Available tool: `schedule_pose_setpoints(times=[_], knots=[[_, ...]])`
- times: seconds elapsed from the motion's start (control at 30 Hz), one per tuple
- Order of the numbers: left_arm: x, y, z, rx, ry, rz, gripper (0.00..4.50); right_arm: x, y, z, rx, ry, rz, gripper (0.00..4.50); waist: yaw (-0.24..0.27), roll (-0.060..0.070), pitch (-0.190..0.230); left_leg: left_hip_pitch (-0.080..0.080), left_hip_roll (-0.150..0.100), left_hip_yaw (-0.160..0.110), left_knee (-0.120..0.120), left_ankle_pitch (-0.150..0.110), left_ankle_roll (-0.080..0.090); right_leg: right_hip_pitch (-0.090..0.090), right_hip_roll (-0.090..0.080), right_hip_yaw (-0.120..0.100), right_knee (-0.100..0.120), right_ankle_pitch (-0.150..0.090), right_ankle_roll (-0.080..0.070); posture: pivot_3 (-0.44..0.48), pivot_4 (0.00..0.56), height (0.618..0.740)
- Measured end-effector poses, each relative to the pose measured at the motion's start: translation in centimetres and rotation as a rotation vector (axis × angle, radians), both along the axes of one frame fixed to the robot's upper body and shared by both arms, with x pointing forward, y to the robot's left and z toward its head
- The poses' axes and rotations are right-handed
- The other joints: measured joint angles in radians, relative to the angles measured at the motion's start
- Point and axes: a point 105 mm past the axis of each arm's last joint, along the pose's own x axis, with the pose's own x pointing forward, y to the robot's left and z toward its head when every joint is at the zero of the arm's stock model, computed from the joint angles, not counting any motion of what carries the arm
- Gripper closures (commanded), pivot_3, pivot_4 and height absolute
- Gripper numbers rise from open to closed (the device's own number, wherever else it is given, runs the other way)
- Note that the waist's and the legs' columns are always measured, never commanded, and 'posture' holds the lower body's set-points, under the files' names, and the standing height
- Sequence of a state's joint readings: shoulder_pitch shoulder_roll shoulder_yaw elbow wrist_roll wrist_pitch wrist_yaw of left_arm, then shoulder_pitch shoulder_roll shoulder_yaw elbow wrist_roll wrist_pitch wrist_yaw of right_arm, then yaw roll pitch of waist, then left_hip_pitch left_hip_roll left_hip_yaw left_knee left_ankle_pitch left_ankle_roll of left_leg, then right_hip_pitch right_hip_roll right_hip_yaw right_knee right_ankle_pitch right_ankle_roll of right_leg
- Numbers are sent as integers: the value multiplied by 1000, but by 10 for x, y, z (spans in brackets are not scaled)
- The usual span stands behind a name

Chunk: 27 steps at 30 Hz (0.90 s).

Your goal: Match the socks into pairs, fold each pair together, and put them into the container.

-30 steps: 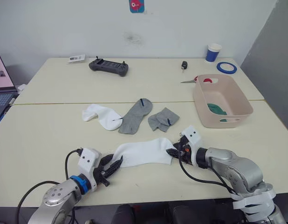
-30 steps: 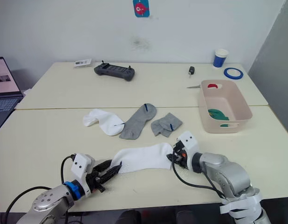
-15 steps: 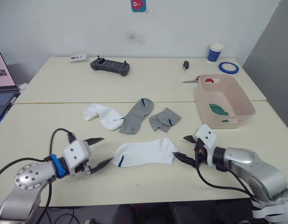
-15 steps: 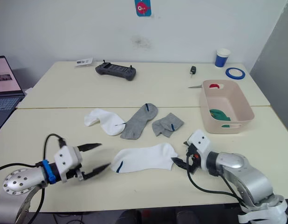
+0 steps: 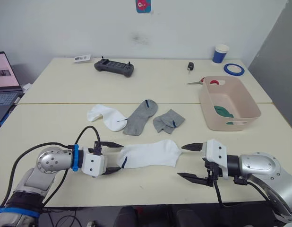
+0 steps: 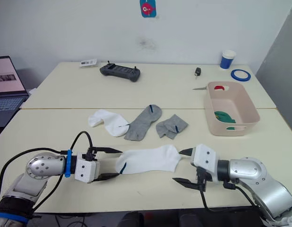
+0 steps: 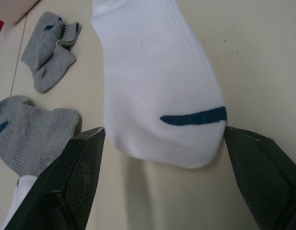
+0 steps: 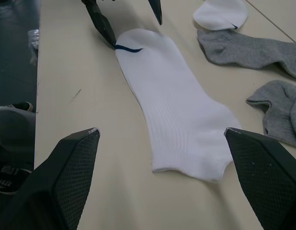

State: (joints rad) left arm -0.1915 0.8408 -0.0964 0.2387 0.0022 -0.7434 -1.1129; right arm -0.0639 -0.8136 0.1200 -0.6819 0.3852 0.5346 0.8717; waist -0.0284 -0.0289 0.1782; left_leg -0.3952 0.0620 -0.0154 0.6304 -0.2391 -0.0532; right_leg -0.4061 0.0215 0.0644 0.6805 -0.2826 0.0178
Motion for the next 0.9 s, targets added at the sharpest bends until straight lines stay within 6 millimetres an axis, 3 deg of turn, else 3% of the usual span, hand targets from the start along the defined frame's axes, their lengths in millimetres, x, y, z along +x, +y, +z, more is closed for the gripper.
schedule_pose_setpoints(times=[0.33,0.53,0.7,0.87,0.9], knots=[[1,-3,-15,-34,62,19,4477,12,-7,-5,-56,-59,-20,0,0,0,0,3,0,2,1,0,0,1,0,1,1,4,0,0,150,740],[5,-9,-9,-159,217,114,4477,23,-5,-25,-265,-256,153,0,-3,0,0,1,1,2,1,0,0,0,1,2,1,3,0,0,150,740],[4,-10,-8,-158,237,109,4477,31,12,-35,-301,-309,251,0,-6,0,0,1,2,1,1,0,0,-1,4,2,1,3,-2,0,150,740],[2,-9,-11,-157,252,117,4477,44,15,-43,-348,-331,296,0,-3,0,0,1,2,1,1,0,0,-1,4,2,1,3,-2,0,150,740],[2,-9,-11,-157,253,117,4495,46,16,-43,-347,-336,295,189,-3,0,0,1,2,1,1,0,0,-1,4,2,1,3,-2,0,150,740]])
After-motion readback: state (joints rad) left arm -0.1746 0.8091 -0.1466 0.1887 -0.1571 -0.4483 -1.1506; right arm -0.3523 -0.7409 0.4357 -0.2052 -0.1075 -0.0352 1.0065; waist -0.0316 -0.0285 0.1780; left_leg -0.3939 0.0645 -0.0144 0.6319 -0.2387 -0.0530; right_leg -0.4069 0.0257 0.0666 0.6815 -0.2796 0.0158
